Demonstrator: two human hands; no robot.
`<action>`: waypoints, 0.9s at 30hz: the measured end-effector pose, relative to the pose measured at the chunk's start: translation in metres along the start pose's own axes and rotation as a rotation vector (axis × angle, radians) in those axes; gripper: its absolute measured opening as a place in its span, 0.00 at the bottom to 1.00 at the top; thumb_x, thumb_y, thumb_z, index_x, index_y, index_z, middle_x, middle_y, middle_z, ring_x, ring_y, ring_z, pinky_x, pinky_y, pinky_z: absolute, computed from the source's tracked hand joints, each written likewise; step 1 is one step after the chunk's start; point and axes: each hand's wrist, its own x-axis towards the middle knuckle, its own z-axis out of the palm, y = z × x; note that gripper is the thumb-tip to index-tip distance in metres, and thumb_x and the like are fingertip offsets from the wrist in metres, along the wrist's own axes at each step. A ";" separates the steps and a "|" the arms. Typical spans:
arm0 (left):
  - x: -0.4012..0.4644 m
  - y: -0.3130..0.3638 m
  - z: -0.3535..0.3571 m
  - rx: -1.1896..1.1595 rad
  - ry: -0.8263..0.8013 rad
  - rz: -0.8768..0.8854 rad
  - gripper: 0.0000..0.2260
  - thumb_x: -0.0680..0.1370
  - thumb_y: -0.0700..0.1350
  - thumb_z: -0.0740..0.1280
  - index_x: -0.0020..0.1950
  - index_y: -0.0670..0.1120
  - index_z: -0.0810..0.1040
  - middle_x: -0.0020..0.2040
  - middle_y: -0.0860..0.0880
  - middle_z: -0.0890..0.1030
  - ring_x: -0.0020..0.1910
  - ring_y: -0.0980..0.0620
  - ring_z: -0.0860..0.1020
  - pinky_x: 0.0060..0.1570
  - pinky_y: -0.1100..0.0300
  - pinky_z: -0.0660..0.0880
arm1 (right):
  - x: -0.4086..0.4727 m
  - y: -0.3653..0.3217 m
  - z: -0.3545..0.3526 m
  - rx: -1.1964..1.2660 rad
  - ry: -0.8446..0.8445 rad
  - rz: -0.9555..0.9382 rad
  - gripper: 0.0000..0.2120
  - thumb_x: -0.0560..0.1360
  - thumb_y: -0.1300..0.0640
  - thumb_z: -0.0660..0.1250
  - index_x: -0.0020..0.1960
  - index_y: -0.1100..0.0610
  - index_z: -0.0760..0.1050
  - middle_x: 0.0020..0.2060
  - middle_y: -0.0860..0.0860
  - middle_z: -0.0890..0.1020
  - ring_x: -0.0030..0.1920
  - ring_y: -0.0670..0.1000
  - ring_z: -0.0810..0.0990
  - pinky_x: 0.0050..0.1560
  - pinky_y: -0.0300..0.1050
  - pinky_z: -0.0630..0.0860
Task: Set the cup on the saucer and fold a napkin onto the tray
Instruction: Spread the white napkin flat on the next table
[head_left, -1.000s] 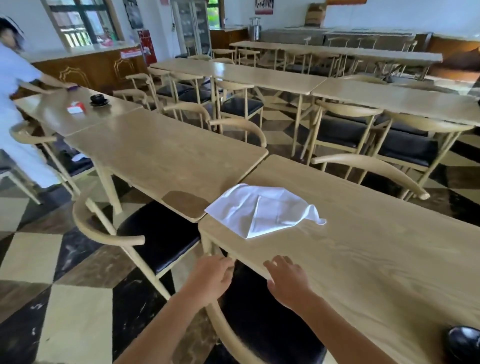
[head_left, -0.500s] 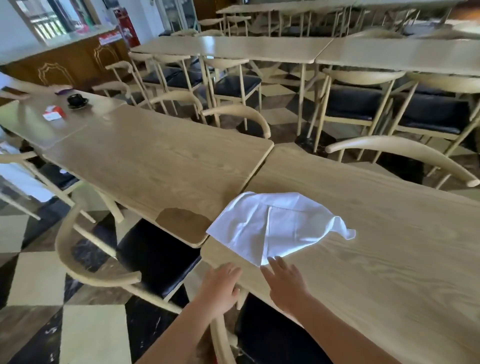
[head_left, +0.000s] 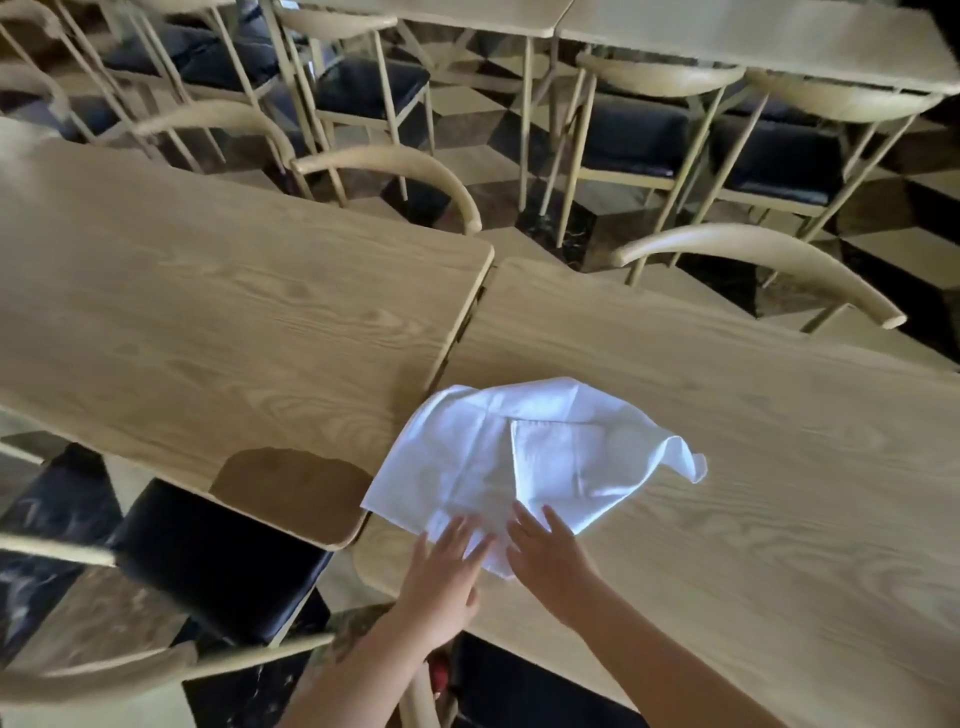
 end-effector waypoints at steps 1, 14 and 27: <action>0.000 0.001 -0.003 0.001 0.029 0.019 0.27 0.73 0.46 0.67 0.71 0.52 0.64 0.75 0.47 0.62 0.74 0.48 0.61 0.68 0.40 0.60 | -0.001 0.003 0.002 -0.016 0.073 -0.016 0.14 0.47 0.45 0.80 0.30 0.47 0.82 0.40 0.43 0.85 0.53 0.45 0.82 0.51 0.43 0.80; 0.005 0.016 -0.072 -0.059 0.205 0.197 0.06 0.76 0.41 0.66 0.51 0.48 0.80 0.33 0.52 0.82 0.27 0.58 0.75 0.26 0.71 0.64 | -0.104 0.088 -0.022 0.040 0.570 0.116 0.08 0.64 0.64 0.72 0.31 0.55 0.76 0.25 0.49 0.73 0.29 0.52 0.76 0.57 0.62 0.75; -0.017 0.057 -0.221 -0.332 -0.215 0.241 0.07 0.74 0.41 0.68 0.36 0.46 0.81 0.30 0.57 0.75 0.31 0.59 0.69 0.34 0.61 0.63 | -0.231 0.142 -0.056 0.993 0.398 0.492 0.13 0.71 0.59 0.69 0.34 0.43 0.74 0.30 0.41 0.79 0.33 0.35 0.77 0.33 0.27 0.68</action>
